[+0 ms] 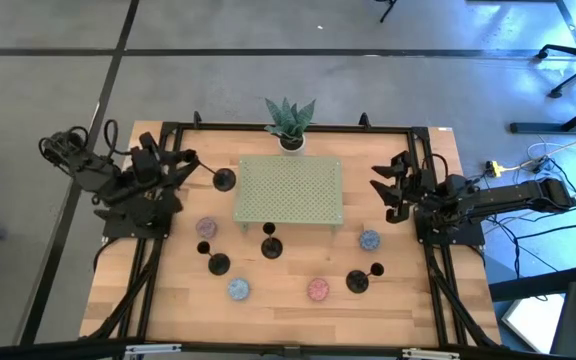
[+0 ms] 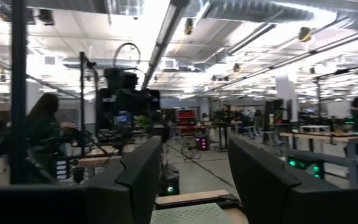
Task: Pick & Place candle stick holders
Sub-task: Put the black candle holder on the shelf
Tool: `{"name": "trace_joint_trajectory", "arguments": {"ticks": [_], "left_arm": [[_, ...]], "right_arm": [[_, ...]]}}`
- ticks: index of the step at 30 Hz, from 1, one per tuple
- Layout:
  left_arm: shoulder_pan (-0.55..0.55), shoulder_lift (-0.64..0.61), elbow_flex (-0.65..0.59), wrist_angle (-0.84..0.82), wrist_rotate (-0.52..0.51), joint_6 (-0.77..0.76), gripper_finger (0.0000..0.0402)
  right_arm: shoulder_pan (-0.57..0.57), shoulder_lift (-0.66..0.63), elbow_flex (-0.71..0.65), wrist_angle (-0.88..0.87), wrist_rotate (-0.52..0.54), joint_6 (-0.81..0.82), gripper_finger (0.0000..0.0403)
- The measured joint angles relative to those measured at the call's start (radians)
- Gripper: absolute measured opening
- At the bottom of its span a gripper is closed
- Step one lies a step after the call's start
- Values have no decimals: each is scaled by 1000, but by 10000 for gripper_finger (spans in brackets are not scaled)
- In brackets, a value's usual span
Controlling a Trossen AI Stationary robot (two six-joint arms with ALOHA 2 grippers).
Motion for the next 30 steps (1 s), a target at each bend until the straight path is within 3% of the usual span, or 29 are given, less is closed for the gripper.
{"name": "trace_joint_trajectory", "arguments": {"ticks": [4,7,13,18,30], "left_arm": [[94,58,0,149,12,29,117],[178,92,0,197,87,29,118],[356,175,0,208,319,4,118],[476,216,0,207,358,-34,118],[674,235,-1,149,587,-129,118]], "right_arm": [[-16,0,0,28,-4,0,190],[-24,0,0,42,-8,0,190],[-38,0,0,55,-8,0,190],[-42,0,0,56,-9,0,190],[-42,0,0,55,-11,0,190]]}}
